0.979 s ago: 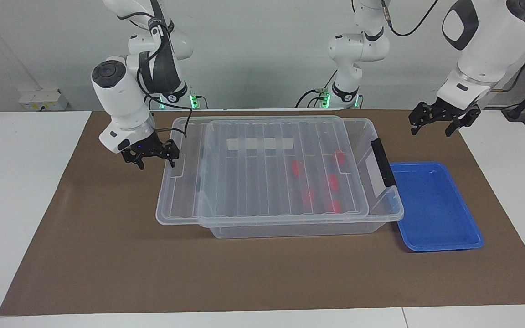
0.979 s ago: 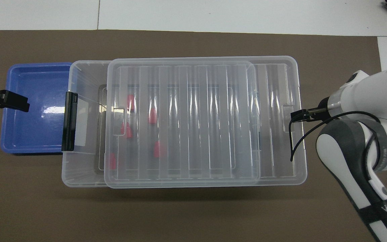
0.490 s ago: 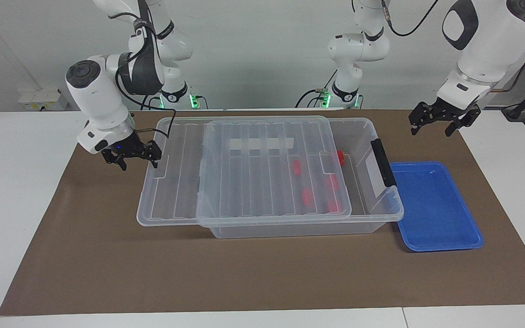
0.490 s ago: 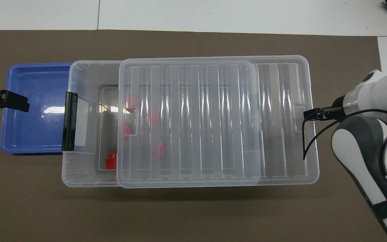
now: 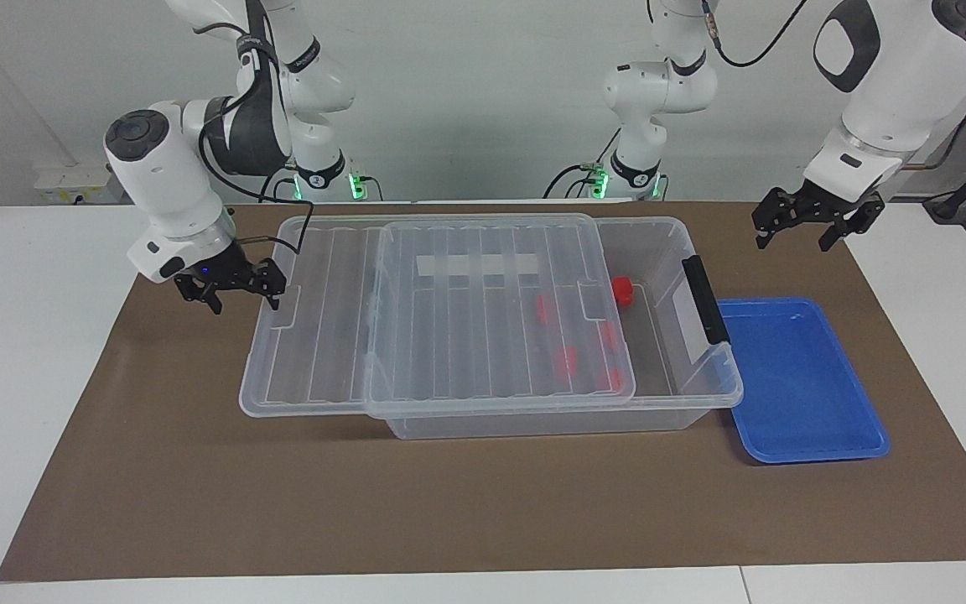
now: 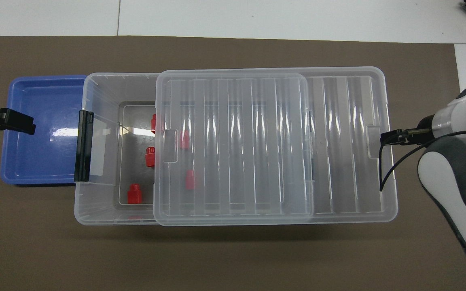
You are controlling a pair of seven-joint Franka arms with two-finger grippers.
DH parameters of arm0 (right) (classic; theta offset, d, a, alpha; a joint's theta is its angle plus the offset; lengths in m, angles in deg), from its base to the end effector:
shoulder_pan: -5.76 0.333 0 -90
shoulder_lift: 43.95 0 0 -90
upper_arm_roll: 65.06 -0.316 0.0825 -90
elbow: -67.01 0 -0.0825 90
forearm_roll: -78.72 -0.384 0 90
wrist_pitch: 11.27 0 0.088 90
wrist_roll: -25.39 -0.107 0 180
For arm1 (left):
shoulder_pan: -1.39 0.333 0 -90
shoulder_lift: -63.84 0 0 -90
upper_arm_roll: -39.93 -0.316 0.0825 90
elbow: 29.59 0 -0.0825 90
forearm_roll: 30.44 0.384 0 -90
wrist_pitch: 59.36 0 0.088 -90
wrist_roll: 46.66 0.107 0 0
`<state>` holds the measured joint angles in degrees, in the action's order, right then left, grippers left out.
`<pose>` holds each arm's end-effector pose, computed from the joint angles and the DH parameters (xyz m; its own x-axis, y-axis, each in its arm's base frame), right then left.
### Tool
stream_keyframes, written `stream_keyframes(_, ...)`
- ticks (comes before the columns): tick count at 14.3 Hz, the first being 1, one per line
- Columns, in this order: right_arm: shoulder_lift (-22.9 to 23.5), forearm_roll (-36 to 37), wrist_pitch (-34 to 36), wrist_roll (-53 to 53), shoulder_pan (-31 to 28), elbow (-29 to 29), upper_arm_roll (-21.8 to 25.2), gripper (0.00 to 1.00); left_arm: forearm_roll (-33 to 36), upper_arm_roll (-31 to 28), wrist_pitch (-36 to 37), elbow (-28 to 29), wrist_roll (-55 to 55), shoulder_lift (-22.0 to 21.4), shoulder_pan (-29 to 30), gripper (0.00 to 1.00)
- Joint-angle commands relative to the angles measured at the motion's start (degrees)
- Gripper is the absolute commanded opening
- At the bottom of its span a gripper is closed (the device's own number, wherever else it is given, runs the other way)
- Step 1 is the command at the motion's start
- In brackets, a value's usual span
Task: Place red block in blue tray from box
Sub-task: 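Slide the clear lid toward the right gripper to open the box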
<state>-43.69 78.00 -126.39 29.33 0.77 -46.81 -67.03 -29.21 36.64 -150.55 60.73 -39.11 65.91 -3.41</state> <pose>0.5574 -0.0287 0.4619 0.9998 0.0107 0.0189 0.0109 -0.9999 -0.0104 0.5665 -0.0133 0.6035 0.9872 -0.1579 -0.0238 -0.1584 -0.9872 -0.0206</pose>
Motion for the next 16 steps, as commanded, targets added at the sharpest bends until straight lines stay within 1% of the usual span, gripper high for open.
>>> stream_keyframes(1,-1.49,0.37,1.65,1.77,-2.04,-0.44,-0.14,1.0,-0.17,0.73,0.4,0.82,-0.25,-1.36,-0.65,1.0)
stream_keyframes(4,-1.49,0.37,1.92,1.77,-2.92,-0.44,-0.05,1.0,-0.35,1.52,0.05,1.17,-1.3,-2.07,-1.26,1.0)
stream_keyframes(8,-1.49,0.37,2.88,1.77,-3.1,0.44,-0.05,1.0,-0.35,1.52,-2.24,1.61,-12.98,-2.07,-6.0,1.0)
stream_keyframes(13,-2.1,0.37,3.15,1.42,-3.1,0.79,-0.05,1.0,-0.35,1.61,-2.68,2.14,-15.37,-2.16,-7.16,1.0)
stream_keyframes(14,-2.36,0.37,3.58,1.24,-3.01,1.05,-0.14,1.0,-0.35,1.61,-4.25,3.1,-16.24,-2.5,-7.24,1.0)
stream_keyframes(16,-2.63,0.37,6.21,1.15,-2.4,3.59,-0.14,1.0,-0.44,1.79,-9.16,7.48,-21.41,-4.34,-8.81,1.0)
